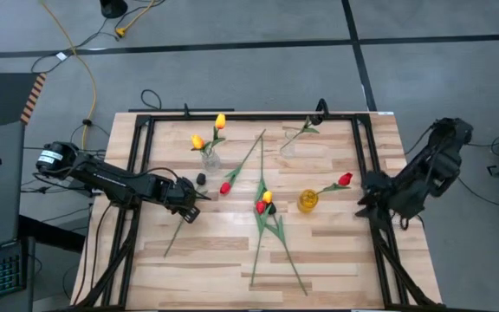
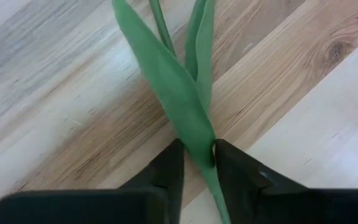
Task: Sort flowers into vase by color
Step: Put the left black tulip into the right transparent vase
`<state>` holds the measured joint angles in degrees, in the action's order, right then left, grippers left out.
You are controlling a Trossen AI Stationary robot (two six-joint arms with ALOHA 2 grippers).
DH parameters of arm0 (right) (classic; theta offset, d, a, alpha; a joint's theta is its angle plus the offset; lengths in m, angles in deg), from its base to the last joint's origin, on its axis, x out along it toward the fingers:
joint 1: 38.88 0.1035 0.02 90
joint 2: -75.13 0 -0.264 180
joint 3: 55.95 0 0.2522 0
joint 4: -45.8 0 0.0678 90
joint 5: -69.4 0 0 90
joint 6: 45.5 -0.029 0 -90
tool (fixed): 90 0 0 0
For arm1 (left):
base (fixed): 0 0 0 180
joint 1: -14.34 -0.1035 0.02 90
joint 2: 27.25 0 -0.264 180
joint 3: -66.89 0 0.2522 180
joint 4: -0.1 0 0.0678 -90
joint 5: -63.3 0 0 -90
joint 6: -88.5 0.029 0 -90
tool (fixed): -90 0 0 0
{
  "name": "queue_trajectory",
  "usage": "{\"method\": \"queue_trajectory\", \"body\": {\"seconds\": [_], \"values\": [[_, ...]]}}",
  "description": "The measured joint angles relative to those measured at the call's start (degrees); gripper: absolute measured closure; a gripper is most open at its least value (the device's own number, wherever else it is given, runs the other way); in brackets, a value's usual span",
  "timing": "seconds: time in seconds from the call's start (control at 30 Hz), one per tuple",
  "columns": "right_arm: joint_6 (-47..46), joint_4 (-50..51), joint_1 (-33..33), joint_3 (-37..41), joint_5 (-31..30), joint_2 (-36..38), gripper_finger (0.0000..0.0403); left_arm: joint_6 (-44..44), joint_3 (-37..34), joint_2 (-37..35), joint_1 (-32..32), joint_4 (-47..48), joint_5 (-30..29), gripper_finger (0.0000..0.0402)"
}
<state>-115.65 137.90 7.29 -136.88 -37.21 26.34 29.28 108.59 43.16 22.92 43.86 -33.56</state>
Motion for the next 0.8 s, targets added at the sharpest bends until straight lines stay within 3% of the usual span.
{"method": "queue_trajectory", "body": {"seconds": [0.2,0.5,0.67,0.8], "values": [[5.9,-0.8,0.5,0.0,-9.6,6.1,0.0181,-0.2,0.0,0.0,0.0,0.0,1.1,0.0394],[13.2,-1.8,0.2,0.0,-29.5,13.3,0.0181,-1.2,0.0,0.0,0.0,-2.1,4.5,0.0399],[16.7,-2.4,0.2,0.0,-38.7,15.5,0.0181,2.3,0.0,0.0,0.0,-10.3,6.5,0.0399],[19.3,-2.5,0.2,0.0,-41.5,15.8,0.0181,7.2,0.0,0.0,0.0,-21.4,8.1,0.0401]]}}
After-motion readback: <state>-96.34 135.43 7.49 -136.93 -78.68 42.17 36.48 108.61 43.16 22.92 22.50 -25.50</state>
